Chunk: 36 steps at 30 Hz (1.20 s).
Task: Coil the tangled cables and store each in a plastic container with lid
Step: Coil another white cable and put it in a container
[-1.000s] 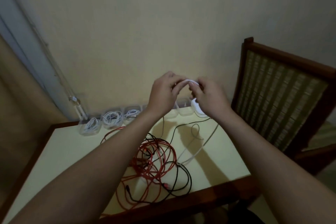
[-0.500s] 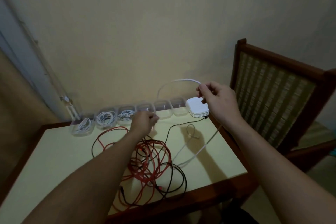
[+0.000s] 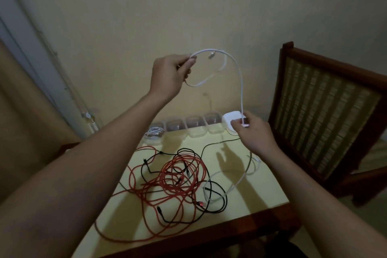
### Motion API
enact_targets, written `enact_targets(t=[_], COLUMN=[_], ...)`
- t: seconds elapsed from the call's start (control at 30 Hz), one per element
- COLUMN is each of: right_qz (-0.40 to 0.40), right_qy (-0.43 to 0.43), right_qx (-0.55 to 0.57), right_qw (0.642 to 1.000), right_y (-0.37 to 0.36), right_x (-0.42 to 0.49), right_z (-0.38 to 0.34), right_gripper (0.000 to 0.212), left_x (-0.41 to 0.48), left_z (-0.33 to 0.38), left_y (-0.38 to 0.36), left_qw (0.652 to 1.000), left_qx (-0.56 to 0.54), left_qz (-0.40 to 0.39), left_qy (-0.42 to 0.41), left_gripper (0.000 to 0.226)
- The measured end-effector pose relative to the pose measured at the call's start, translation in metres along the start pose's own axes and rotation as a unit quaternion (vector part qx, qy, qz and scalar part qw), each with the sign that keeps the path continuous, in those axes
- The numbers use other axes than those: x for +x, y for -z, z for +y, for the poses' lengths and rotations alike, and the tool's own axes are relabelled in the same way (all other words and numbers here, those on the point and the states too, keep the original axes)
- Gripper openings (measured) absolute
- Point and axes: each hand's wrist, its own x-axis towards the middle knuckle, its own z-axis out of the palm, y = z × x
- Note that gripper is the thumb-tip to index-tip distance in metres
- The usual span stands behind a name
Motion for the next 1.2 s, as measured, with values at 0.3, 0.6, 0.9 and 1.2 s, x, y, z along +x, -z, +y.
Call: enact_targets(t=[0.3, 0.6, 0.9, 1.2], right_qz=[0.123, 0.06, 0.159, 0.092], right_qy=[0.111, 0.3, 0.032, 0.322], right_qx=[-0.022, 0.093, 0.229, -0.007], right_qw=[0.986, 0.948, 0.96, 0.942], right_y=[-0.006, -0.027, 0.003, -0.032], right_x=[-0.006, -0.059, -0.09, -0.177], right_z=[-0.036, -0.067, -0.029, -0.03], right_gripper=[0.086, 0.02, 0.024, 0.023], left_x=[-0.055, -0.124, -0.219, -0.268], left_z=[0.021, 0.062, 0.045, 0.107], left_y=[0.012, 0.044, 0.102, 0.081], left_qw=[0.999, 0.979, 0.965, 0.943], left_qx=[0.04, -0.11, -0.043, -0.175], left_qz=[-0.011, -0.012, -0.152, -0.102], left_qy=[-0.026, 0.17, 0.207, 0.265], left_gripper=[0.021, 0.017, 0.017, 0.022])
